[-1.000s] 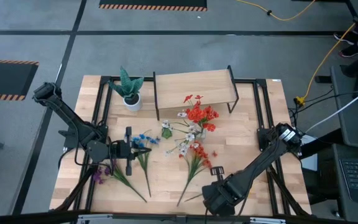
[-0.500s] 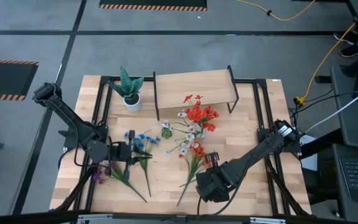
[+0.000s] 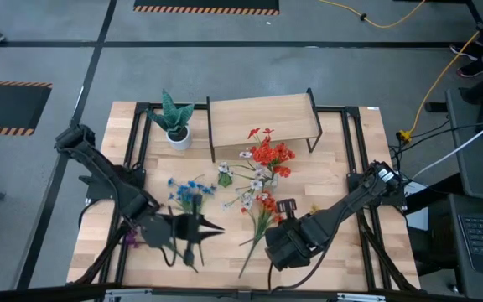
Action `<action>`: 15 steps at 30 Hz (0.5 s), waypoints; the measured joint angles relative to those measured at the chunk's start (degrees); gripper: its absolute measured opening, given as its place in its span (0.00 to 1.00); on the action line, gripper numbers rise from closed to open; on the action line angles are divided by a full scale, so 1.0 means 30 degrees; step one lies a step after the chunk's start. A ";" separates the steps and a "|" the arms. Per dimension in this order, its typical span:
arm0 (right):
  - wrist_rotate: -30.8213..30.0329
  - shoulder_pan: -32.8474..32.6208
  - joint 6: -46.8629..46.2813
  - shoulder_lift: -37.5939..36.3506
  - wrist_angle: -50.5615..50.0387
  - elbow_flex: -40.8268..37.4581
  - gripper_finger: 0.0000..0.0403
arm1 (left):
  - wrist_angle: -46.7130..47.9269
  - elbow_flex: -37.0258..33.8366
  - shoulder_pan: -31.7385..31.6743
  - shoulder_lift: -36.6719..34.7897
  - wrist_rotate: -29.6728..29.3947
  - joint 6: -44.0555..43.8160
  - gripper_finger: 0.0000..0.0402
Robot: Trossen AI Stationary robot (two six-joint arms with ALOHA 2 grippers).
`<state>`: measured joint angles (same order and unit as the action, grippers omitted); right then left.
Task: Pick and place flowers into a vace then onto a shelf
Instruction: Put the yellow flowers into the transparent vase
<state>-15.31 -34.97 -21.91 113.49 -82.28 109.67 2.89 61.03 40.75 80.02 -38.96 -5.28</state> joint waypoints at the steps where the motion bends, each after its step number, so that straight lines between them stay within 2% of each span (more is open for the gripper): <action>1: -0.0134 -0.0006 0.0251 0.0000 0.0000 0.0006 0.00 | 0.0146 0.0647 -0.0098 0.0415 0.0093 0.0003 0.07; 9: -0.1034 -0.0006 0.1008 0.0000 -0.0162 0.0006 0.00 | 0.3499 0.4497 -0.1643 0.3109 0.1040 -0.0012 0.16; 15: -0.1818 -0.0010 0.1182 0.0000 -0.0201 0.0006 0.00 | 0.4178 0.5707 -0.2846 0.4674 0.4023 -0.0998 0.26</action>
<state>-20.77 -35.00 -18.37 113.49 -82.88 109.69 15.42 78.15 32.21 94.04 -26.89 -8.27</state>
